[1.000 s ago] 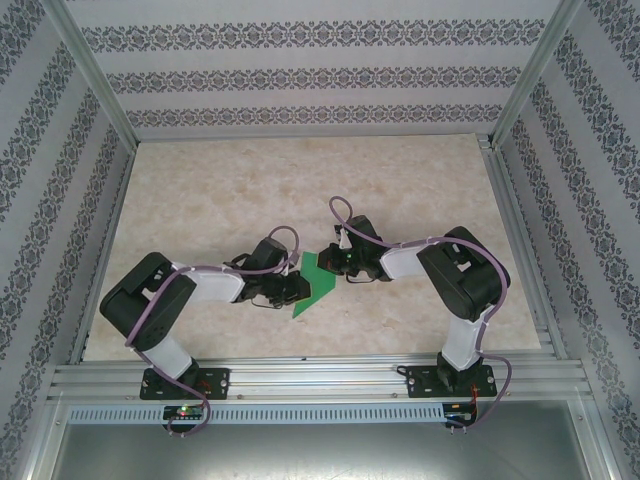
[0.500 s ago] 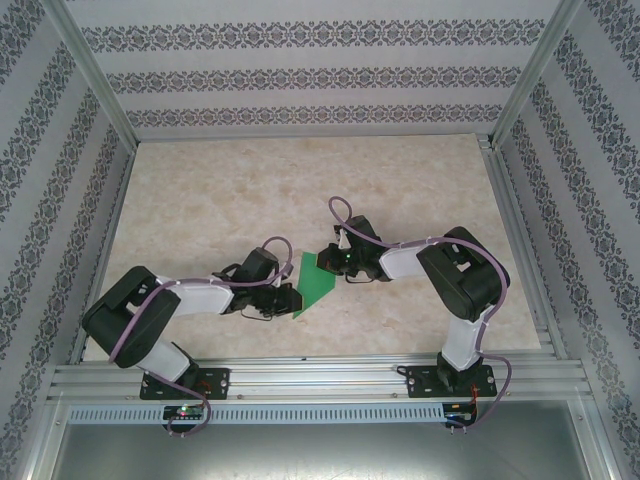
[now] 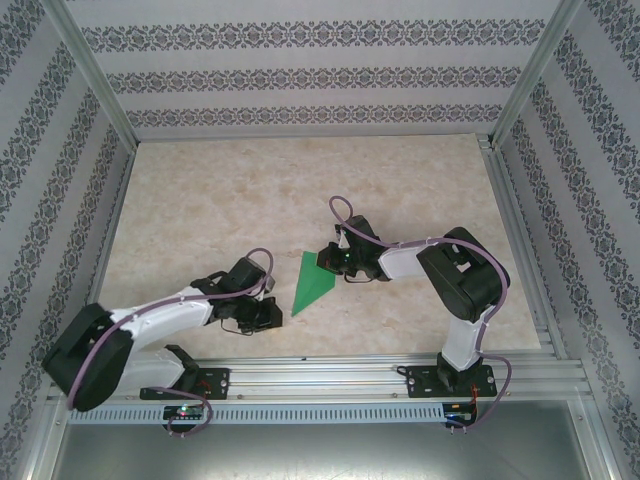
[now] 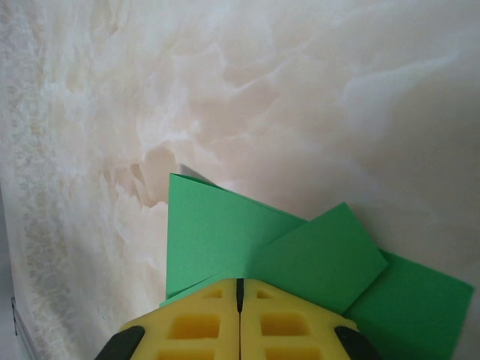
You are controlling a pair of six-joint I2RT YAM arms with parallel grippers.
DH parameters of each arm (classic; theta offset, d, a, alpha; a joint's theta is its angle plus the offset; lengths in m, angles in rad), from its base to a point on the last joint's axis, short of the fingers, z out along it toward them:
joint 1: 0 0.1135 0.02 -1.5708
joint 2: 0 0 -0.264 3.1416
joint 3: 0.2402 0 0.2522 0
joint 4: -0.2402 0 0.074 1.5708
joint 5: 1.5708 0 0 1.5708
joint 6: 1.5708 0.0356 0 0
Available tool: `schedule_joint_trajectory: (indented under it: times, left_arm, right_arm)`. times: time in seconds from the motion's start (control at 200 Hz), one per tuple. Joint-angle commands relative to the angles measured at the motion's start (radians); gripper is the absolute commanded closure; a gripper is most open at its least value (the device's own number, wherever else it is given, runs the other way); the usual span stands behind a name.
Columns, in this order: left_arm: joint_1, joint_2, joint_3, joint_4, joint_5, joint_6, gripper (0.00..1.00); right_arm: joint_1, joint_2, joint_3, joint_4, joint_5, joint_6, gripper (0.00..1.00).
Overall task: Fold a paper plane with a square sheet of paper (pick it up from the middle)
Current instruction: Fourth fold the wing at the center of the table.
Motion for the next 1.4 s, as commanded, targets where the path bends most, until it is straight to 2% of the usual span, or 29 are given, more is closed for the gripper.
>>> schedule_joint_trajectory:
  times: [0.0,0.065,0.24,0.345,0.59,0.799,0.969,1.164,1.399]
  left_arm:
    - [-0.008,-0.081,0.084,-0.140,-0.138,-0.059,0.84]
    - [-0.004,-0.107,0.102,-0.100,-0.182,-0.103,0.81]
    - [0.003,-0.097,0.145,-0.040,-0.289,-0.231,0.83]
    - [0.007,-0.098,0.156,-0.041,-0.282,-0.309,0.83]
    - [0.014,-0.105,0.194,-0.030,-0.267,-0.205,0.80]
    - [0.015,-0.051,0.193,0.035,-0.217,-0.221,0.81]
    - [0.017,-0.004,0.231,0.055,-0.217,-0.192,0.81]
    - [0.040,0.140,0.305,0.119,-0.117,-0.182,0.84]
    - [0.049,0.268,0.408,0.148,-0.064,-0.160,0.84]
  right_arm:
    - [0.010,0.067,-0.033,-0.155,0.126,0.010,0.94]
    - [0.013,0.068,-0.033,-0.165,0.120,0.012,0.94]
    - [0.042,0.078,-0.006,-0.188,0.085,-0.010,0.94]
    - [0.052,0.064,0.012,-0.256,0.088,-0.008,0.95]
    - [0.063,0.033,0.019,-0.268,0.132,-0.068,0.94]
    - [0.063,0.037,0.019,-0.256,0.147,-0.064,0.94]
    - [0.062,0.056,0.001,-0.219,0.137,-0.043,0.94]
    - [0.057,0.073,0.005,-0.210,0.130,-0.024,0.94]
    - [0.009,0.057,-0.044,-0.161,0.079,-0.026,0.93]
